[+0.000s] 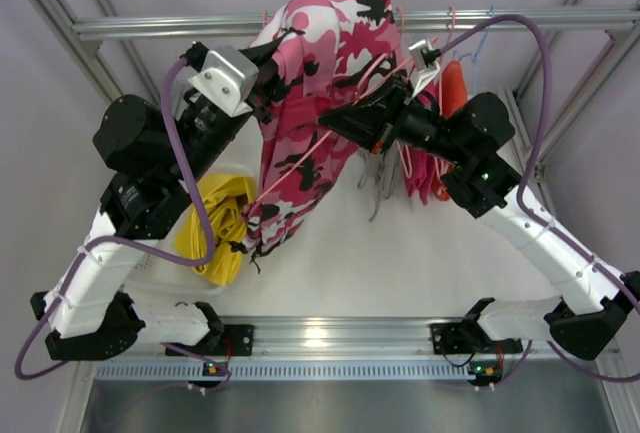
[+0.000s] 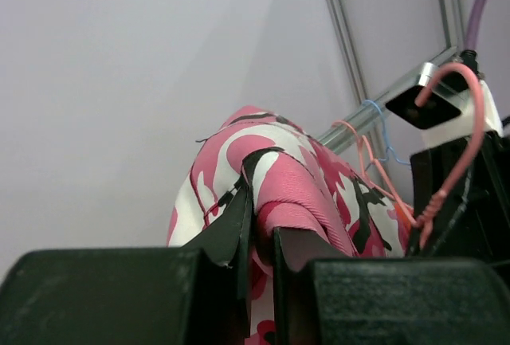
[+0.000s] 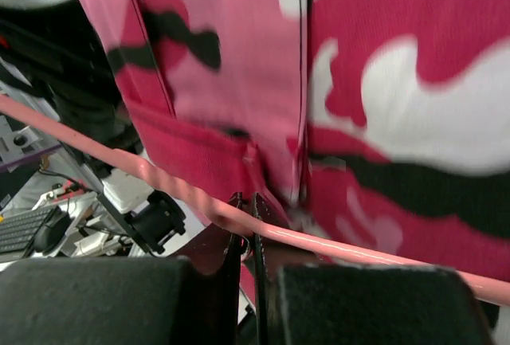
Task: Remove the trousers from the hanger
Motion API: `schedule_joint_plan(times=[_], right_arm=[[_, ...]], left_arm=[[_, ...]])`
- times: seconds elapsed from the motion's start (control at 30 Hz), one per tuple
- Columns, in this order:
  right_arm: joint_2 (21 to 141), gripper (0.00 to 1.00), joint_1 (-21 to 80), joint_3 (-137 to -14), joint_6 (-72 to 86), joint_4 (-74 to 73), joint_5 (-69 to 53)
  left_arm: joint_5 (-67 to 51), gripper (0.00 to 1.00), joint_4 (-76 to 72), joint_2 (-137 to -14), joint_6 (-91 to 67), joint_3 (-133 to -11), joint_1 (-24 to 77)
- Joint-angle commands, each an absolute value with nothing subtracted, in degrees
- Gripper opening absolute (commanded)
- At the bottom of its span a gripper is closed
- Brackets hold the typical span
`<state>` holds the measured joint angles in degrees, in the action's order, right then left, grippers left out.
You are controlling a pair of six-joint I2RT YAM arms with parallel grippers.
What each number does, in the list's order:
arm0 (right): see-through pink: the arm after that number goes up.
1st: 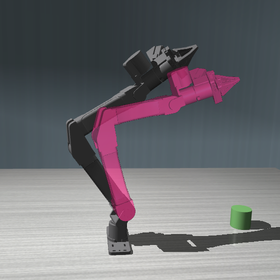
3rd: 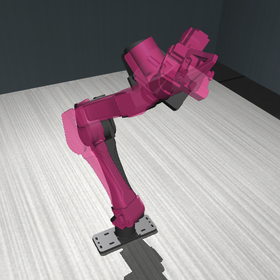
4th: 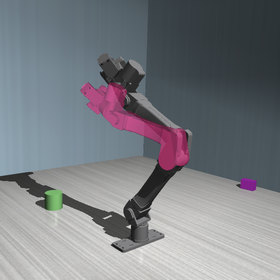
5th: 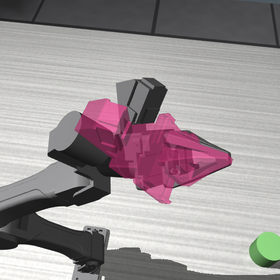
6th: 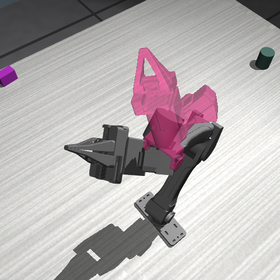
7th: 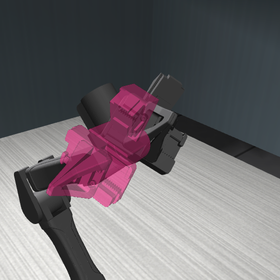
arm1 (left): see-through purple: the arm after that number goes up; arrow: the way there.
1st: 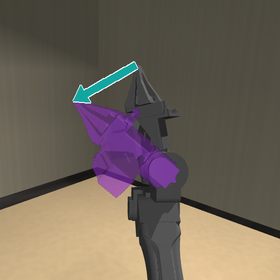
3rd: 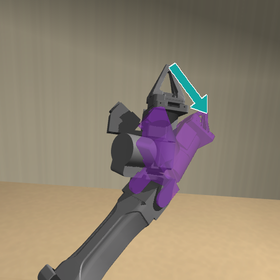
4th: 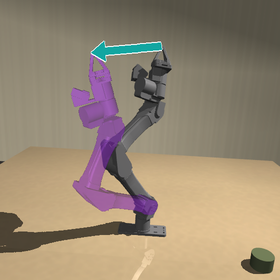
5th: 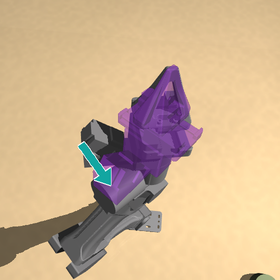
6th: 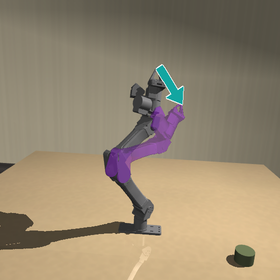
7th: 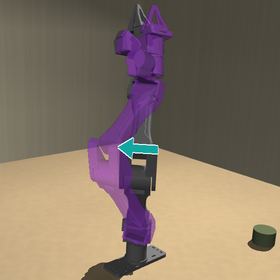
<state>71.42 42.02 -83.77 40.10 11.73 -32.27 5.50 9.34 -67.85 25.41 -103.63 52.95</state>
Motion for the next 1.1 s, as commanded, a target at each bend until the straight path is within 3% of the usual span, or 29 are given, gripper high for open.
schedule_joint_plan(times=[0.0,0.17,0.47,1.07], right_arm=[[69.44,0.0,42.8,-80.43,37.97,14.68,-33.22],[68.47,0.0,42.89,-76.65,38.06,14.59,-33.05],[68.12,0.0,42.8,-68.66,36.12,14.41,-32.78],[66.01,0.0,43.59,-61.08,33.22,13.98,-32.52]], left_arm=[[6.42,0.0,-1.59,-70.73,30.31,-119.13,52.91],[5.36,0.0,-2.54,-75.41,32.17,-129.1,52.91],[4.75,0.0,-11.33,-76.82,38.93,-130.69,52.91],[-5.97,0.0,-22.85,-77.96,72.22,-137.81,52.91]])
